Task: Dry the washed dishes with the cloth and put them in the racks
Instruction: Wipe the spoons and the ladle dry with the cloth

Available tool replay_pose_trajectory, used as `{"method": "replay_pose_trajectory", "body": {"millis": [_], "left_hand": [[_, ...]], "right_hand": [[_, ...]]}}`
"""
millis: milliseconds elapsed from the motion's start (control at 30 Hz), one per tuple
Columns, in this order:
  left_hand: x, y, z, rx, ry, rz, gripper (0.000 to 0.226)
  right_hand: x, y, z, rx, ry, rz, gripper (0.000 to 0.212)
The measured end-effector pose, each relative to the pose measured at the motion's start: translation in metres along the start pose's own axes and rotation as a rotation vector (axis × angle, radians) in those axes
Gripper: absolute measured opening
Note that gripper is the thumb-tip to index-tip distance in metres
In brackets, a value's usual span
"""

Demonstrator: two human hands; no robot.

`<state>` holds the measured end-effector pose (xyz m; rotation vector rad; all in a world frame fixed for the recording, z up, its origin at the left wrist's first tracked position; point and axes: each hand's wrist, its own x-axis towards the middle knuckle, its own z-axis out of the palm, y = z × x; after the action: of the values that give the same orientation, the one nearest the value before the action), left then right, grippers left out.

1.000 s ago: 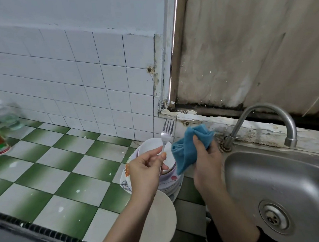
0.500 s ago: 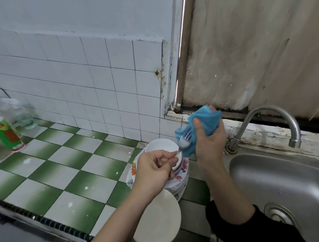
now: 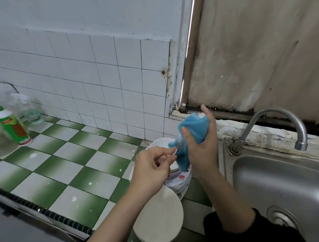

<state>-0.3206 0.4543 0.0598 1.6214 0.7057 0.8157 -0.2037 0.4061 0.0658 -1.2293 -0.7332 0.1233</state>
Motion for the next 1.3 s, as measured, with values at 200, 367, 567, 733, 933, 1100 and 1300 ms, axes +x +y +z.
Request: {"method": "replay_pose_trajectory", "body": {"millis": [200, 367, 567, 733, 933, 1100, 1300], "left_hand": [[-0.004, 0.008, -0.008, -0.079, 0.03, -0.014, 0.026], [0.004, 0.012, -0.017, -0.028, 0.032, 0.027, 0.026], [-0.005, 0.005, -0.026, -0.055, 0.068, -0.009, 0.028], [-0.002, 0.002, -0.028, -0.204, 0.213, -0.05, 0.019], [-0.007, 0.005, -0.014, -0.08, 0.077, 0.06, 0.027], [-0.01, -0.003, -0.01, 0.038, -0.018, 0.101, 0.04], [0.003, 0.021, -0.028, -0.112, 0.273, 0.09, 0.029]], "right_hand": [[0.012, -0.02, -0.002, -0.022, -0.073, -0.074, 0.05], [-0.006, -0.008, 0.006, -0.013, -0.209, 0.013, 0.046], [0.04, -0.03, -0.006, 0.152, -0.023, 0.195, 0.051], [0.017, -0.031, -0.008, 0.341, -0.076, 0.292, 0.054], [-0.035, -0.016, 0.014, 0.22, -0.34, 0.314, 0.061], [-0.026, -0.023, 0.011, 0.243, -0.207, 0.24, 0.063], [-0.015, -0.032, 0.004, 0.12, -0.331, 0.135, 0.078]]}}
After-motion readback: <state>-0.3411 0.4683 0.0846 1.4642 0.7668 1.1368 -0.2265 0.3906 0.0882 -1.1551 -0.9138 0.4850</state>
